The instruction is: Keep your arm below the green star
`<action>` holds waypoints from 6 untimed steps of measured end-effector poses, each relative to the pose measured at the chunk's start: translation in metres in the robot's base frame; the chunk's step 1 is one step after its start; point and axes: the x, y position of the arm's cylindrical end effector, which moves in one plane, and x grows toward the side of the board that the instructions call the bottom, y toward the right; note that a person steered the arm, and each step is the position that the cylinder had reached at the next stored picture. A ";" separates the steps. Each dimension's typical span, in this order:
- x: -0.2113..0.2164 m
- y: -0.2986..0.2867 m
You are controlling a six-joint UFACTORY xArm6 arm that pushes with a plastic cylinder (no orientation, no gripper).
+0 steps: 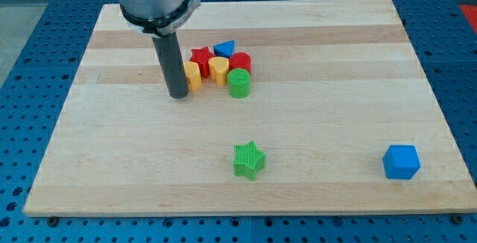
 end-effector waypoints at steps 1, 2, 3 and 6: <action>-0.002 0.000; 0.025 -0.019; 0.072 -0.047; 0.185 0.083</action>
